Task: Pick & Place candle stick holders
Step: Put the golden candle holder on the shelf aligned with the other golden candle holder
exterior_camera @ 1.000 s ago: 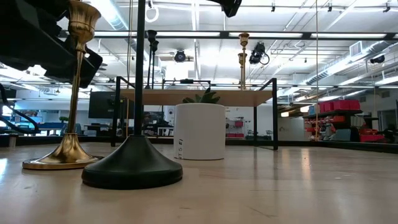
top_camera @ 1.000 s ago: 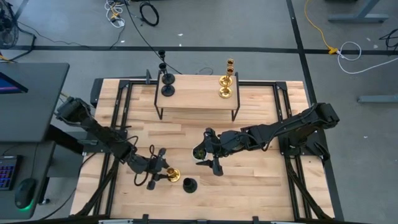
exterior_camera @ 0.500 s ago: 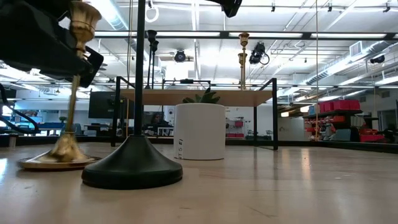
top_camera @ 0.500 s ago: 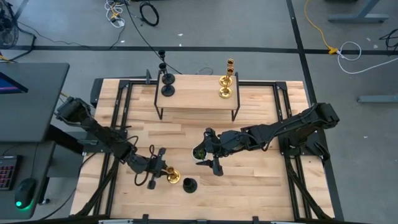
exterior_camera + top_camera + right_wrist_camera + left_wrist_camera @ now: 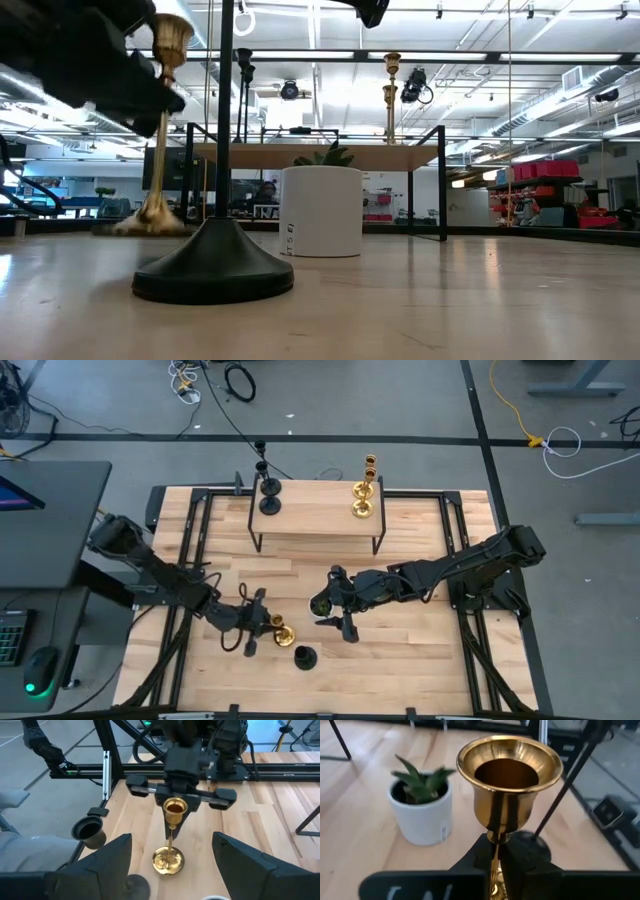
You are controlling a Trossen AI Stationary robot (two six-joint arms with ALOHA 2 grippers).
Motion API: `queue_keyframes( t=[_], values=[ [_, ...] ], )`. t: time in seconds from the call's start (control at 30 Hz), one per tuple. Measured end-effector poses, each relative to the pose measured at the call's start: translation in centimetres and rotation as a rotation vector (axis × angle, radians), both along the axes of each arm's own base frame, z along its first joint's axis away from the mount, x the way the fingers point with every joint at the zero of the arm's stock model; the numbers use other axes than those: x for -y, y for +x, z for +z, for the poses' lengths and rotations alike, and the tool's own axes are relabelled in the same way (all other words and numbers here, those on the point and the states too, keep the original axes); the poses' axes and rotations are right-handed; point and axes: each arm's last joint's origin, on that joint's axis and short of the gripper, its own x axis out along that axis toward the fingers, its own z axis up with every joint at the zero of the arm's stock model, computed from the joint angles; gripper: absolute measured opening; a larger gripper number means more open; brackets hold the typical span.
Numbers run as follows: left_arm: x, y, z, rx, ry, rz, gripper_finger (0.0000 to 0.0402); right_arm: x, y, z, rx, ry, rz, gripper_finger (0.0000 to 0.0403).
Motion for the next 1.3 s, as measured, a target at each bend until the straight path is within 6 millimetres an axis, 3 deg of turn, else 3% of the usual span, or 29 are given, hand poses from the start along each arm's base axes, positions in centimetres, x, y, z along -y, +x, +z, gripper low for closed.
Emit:
queue_keyframes(
  t=[0.67, 1.03, 1.3],
  values=[
    [-2.8, -3.5, 9.1, 0.264, -0.04, 0.099, 0.0014, 0.6, 0.5, 0.8, 0.114, -0.037, -0.222, 0.0274],
    [-3.1, 0.0, 16.1, 0.168, 0.058, 0.187, 0.002, 0.1, 2.7, 0.0, 0.264, -0.051, -0.203, 0.0274],
    [-3.0, 3.1, 18.1, 0.138, 0.091, 0.12, 0.0018, 0.3, 2.8, 0.4, 0.303, -0.041, -0.217, 0.0274]
  ],
)
